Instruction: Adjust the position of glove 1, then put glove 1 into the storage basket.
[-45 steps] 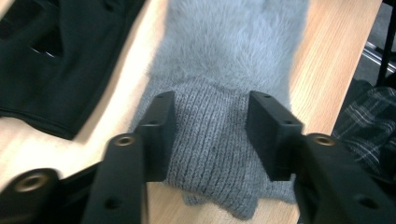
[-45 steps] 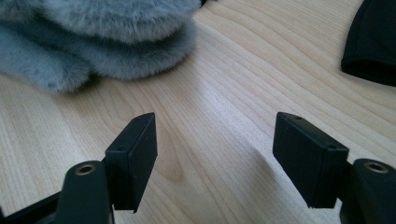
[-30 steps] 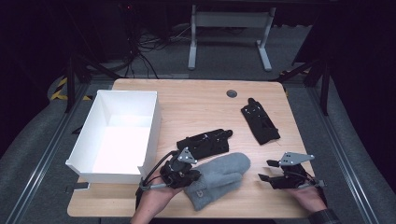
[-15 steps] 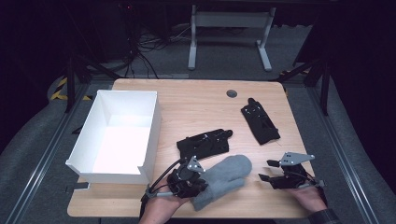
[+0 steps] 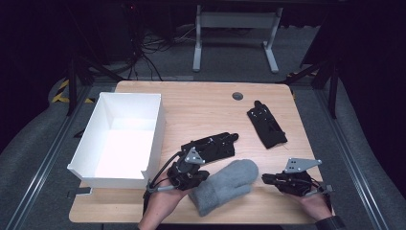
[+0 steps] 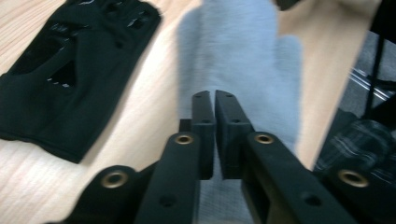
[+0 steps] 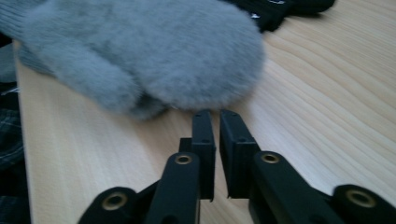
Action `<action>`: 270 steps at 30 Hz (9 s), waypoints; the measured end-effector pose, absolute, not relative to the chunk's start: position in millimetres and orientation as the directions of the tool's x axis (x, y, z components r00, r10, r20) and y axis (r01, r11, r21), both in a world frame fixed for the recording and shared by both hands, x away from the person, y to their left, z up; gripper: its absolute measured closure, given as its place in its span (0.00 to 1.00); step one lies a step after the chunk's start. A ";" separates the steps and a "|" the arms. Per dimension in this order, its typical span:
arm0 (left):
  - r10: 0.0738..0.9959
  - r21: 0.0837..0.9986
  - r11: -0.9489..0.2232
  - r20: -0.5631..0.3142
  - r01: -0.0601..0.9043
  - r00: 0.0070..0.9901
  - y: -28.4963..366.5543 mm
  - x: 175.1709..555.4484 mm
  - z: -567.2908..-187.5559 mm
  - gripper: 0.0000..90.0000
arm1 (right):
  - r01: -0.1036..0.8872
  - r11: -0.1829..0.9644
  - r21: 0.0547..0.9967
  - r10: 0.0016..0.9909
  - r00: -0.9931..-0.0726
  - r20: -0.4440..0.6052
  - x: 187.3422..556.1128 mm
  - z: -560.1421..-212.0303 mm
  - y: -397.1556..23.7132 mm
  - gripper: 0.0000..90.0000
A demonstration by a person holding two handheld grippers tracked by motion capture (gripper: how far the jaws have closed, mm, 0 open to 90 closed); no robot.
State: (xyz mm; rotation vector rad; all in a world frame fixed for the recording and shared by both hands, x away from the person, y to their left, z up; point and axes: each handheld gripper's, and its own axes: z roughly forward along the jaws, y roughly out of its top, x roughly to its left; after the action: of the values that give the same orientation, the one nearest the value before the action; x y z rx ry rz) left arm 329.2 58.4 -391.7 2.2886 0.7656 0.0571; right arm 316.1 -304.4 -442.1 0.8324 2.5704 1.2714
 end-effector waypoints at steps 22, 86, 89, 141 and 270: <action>0.518 0.570 -0.604 -0.249 0.556 0.818 53.1 333.0 -420.9 0.99 | 0.394 0.521 0.757 0.512 -0.854 0.092 362.7 -447.0 -244.5 1.00; 0.441 0.574 -0.574 -0.384 0.584 0.811 19.6 366.6 -456.9 0.51 | 0.410 0.536 0.738 0.636 -0.771 -0.034 373.7 -469.6 -278.2 0.24; 0.431 0.563 -0.585 -0.394 0.584 0.812 20.1 367.5 -455.4 0.65 | 0.408 0.541 0.735 0.631 -0.775 -0.034 373.8 -469.6 -277.9 0.22; 0.515 0.788 -0.393 -0.239 0.475 0.823 105.1 380.3 -272.1 0.83 | 0.415 0.544 0.729 0.633 -0.773 -0.033 374.6 -469.8 -277.0 0.18; 0.659 0.743 -0.425 -0.137 0.517 0.739 113.1 386.2 -326.9 0.04 | 0.425 0.536 0.730 0.648 -0.761 -0.033 375.0 -470.1 -275.0 0.17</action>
State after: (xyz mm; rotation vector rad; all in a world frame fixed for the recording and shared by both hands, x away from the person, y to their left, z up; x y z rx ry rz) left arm 386.2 113.1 -326.9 2.1180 0.8838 0.2213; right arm 375.0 -275.0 -470.1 0.8922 2.4769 1.0567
